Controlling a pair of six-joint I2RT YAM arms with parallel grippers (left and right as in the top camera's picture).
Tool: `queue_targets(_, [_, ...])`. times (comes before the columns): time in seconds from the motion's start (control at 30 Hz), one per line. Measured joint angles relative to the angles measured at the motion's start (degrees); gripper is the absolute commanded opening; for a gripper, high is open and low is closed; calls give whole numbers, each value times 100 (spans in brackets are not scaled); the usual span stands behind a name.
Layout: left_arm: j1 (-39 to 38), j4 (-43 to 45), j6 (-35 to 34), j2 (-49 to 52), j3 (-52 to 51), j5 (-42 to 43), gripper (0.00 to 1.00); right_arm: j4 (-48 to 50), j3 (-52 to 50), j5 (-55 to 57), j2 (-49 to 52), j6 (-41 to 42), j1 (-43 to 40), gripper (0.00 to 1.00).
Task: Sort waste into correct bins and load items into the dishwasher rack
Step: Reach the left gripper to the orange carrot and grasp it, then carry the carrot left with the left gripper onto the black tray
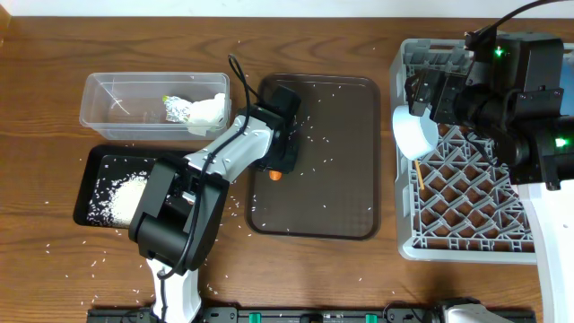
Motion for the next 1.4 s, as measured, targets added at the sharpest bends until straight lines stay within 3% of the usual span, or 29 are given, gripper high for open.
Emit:
queue_targets(0.2, [31,-699,-111,-358,7,-2,32,-15,0,0,0,0,0,99])
queue_targets(0.47, [306,-1749,-291,-2131,170,-72,33,-11,0,0,0,-2,0,99])
queue_targets(0.6, [529,-1661,-356,-2614,175,-181,34,24,0,0,0,0,0,99])
queue_targets(0.63, [535,-1545,-363,-2636,175,-197,39,37,0,0,0,0,0,99])
queue_targets(0.8, [358,-603,-323,-2450,7,-278,54,72,0,0,0,0,0,99])
queue_targets(1.07, [258,372,-339,-1161,-334,-396,55,11,0,-2,0,0,0,99])
queue_targets(1.4, [256,662,-339,-485,-356,-372,54,11,0,0,0,0,0,99])
